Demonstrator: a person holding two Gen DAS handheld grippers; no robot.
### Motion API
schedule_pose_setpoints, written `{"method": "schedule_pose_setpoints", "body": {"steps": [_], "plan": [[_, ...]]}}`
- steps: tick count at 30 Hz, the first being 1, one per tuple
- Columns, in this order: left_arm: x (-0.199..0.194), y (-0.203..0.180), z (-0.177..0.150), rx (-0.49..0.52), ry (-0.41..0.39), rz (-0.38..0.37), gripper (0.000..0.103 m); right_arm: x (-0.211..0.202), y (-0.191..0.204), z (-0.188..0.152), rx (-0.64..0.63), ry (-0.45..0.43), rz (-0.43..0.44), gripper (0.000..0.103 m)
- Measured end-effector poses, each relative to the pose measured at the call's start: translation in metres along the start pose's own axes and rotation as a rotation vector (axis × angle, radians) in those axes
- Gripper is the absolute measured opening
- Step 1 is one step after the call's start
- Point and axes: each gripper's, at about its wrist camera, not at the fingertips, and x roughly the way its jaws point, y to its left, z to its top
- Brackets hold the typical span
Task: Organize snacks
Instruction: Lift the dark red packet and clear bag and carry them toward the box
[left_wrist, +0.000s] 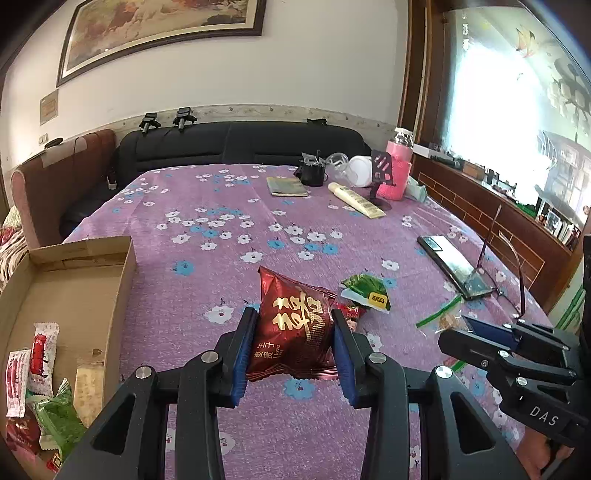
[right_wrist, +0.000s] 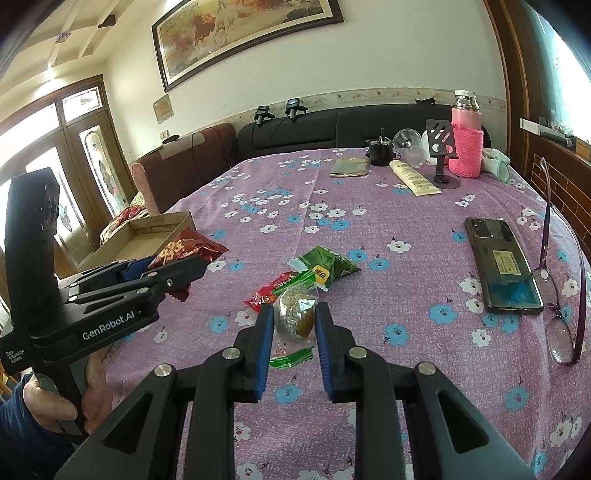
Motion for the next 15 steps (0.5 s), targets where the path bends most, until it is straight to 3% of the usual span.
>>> {"method": "schedule_pose_setpoints", "body": {"steps": [15], "plan": [[-0.005,0.010,0.001,-0.042,-0.013,-0.001,0.041,0.003,-0.012,0.001,0.059,0.014,-0.005,0.022]]}}
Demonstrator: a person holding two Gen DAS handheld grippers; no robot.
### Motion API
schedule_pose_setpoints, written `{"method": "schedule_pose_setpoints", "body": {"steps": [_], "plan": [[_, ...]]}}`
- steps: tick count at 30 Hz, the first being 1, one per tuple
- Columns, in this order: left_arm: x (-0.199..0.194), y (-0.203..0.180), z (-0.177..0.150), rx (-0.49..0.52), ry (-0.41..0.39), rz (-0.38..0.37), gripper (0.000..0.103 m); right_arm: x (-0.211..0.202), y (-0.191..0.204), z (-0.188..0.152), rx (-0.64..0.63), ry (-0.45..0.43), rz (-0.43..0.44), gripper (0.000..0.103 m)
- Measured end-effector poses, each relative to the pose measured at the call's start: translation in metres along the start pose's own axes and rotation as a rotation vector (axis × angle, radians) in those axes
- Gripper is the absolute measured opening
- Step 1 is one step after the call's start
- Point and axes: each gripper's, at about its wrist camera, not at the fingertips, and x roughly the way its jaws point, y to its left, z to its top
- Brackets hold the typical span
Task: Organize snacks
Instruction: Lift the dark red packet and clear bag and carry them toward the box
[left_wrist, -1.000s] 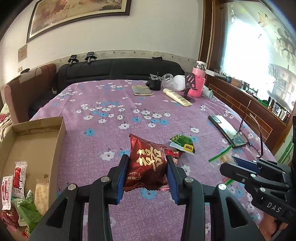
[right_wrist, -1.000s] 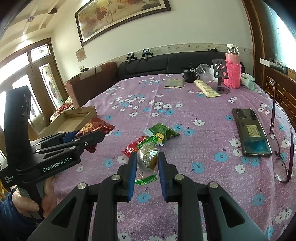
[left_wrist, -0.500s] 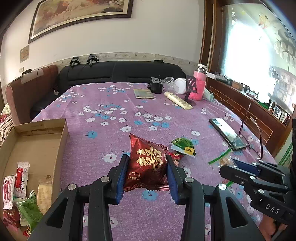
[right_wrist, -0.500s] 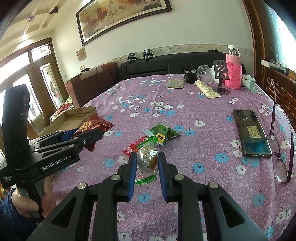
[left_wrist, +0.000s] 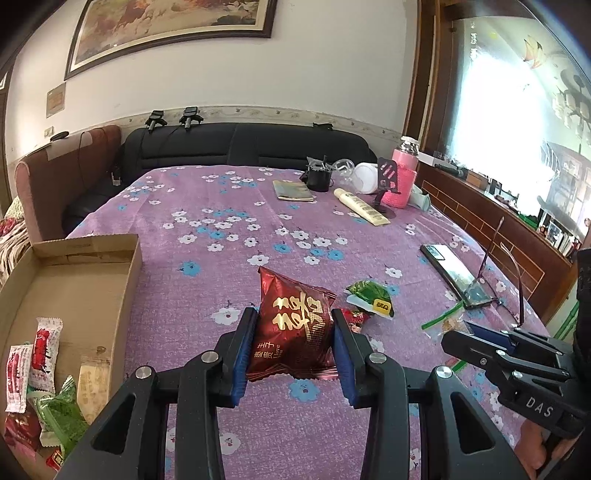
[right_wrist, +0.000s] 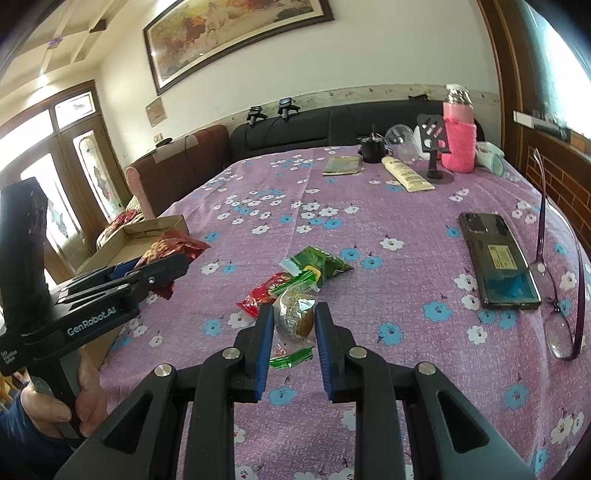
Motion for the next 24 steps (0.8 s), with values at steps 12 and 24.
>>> {"method": "schedule_pose_setpoints", "body": {"steps": [12,24], "plan": [[-0.027,0.020,-0.005,-0.028,-0.019,-0.008,0.041,-0.011,0.023,0.005,0.014,0.021,0.040,0.022],[-0.060,0.073,-0.012,-0.114,-0.077,0.070,0.041,0.011,0.091,0.004,-0.090,0.083,0.140,0.022]]}}
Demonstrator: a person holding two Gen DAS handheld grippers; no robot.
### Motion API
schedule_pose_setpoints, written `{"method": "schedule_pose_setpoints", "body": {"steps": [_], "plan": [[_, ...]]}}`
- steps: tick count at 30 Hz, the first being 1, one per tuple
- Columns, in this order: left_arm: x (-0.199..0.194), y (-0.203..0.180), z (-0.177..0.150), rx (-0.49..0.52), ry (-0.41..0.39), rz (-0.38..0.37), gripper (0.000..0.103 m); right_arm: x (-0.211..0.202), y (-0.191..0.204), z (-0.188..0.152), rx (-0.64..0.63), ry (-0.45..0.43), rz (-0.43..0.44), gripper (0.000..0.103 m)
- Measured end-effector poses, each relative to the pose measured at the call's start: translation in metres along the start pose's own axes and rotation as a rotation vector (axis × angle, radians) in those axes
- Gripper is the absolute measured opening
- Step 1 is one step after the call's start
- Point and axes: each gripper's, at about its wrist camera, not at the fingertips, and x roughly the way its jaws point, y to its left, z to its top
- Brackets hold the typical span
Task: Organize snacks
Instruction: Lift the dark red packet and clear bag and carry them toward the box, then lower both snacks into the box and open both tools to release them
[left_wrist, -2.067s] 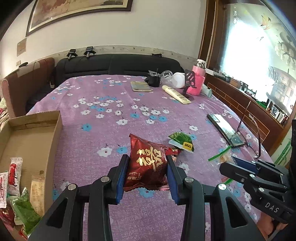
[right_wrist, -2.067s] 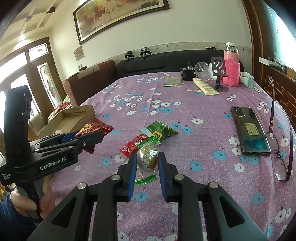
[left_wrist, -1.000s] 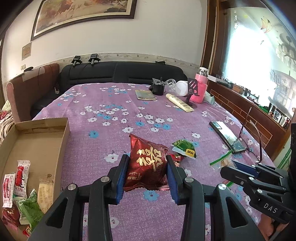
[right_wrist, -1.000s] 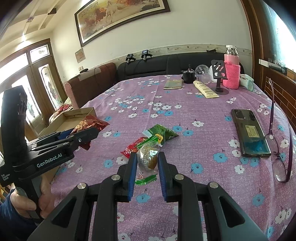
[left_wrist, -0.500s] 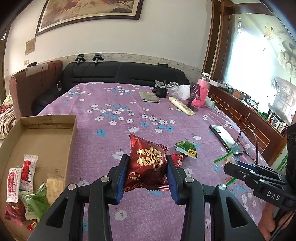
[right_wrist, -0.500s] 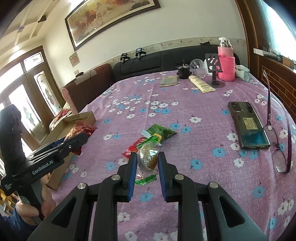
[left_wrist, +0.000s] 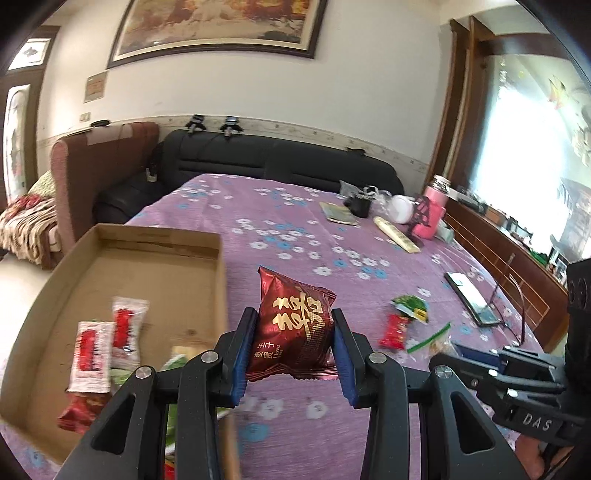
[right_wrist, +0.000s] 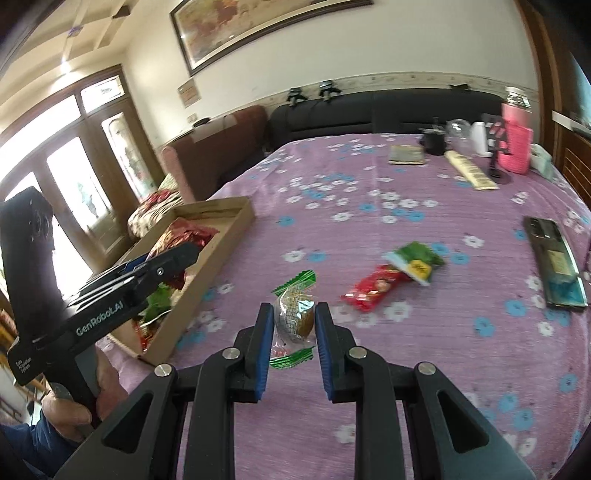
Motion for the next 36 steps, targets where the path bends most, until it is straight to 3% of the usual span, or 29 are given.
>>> {"method": "schedule_pose_setpoints", "body": {"steps": [18,21,28,36], "plan": [[-0.028,0.115,-0.013,-0.180,-0.040,0.195,0.042,0.047,0.098,0.015,-0.153,0.079,0.143,0.022],[-0.028,0.126,-0.014,-0.211,-0.027,0.192,0.042,0.057,0.111,0.020,-0.156,0.090,0.167,0.022],[-0.025,0.133,-0.016,-0.231,-0.009,0.186,0.042,0.083,0.134,0.022,-0.165,0.129,0.199,0.022],[-0.023,0.122,-0.016,-0.176,-0.012,0.208,0.042,0.111,0.138,0.019,-0.162,0.154,0.197,0.022]]}}
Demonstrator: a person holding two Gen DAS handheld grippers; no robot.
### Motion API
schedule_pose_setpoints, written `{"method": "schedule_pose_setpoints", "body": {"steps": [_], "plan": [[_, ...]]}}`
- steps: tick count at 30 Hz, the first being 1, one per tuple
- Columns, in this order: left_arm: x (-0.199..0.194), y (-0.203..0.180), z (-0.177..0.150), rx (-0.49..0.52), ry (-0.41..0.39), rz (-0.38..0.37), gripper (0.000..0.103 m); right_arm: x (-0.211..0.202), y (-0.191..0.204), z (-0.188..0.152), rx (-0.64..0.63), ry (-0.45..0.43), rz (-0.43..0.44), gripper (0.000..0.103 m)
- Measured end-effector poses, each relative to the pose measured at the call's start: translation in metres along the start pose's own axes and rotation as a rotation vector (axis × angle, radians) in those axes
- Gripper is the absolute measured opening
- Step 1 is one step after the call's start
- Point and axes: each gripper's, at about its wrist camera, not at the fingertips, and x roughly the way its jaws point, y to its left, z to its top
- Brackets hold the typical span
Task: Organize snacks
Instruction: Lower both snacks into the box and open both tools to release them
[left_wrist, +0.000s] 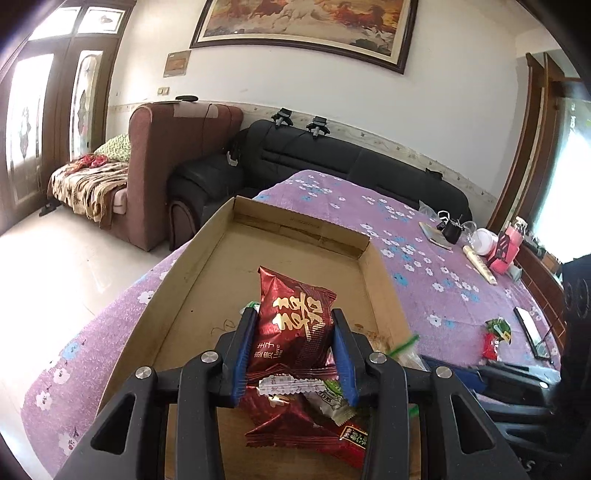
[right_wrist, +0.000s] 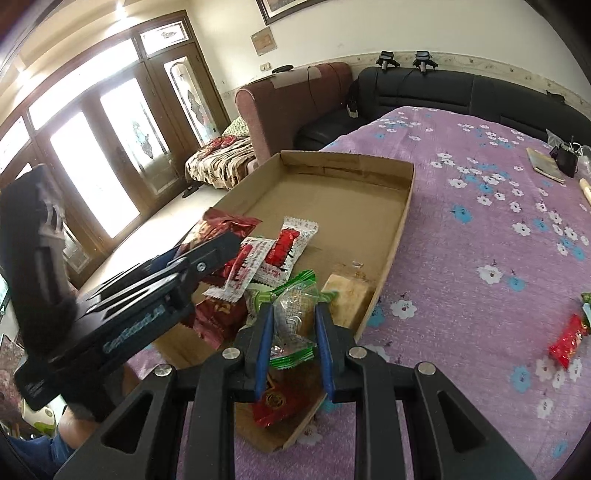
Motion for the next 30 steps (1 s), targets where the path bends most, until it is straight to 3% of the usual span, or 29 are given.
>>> {"method": "schedule_pose_setpoints", "body": {"steps": [10,30], "plan": [[0.003,-0.002,-0.001,0.013,0.010,0.013,0.042,0.023,-0.013,0.006,0.031,-0.029,-0.008,0.022],[0.009,-0.015,-0.003,0.089,0.033,0.082,0.042,0.019,-0.014,-0.001,0.032,-0.026,0.038,0.021]]}}
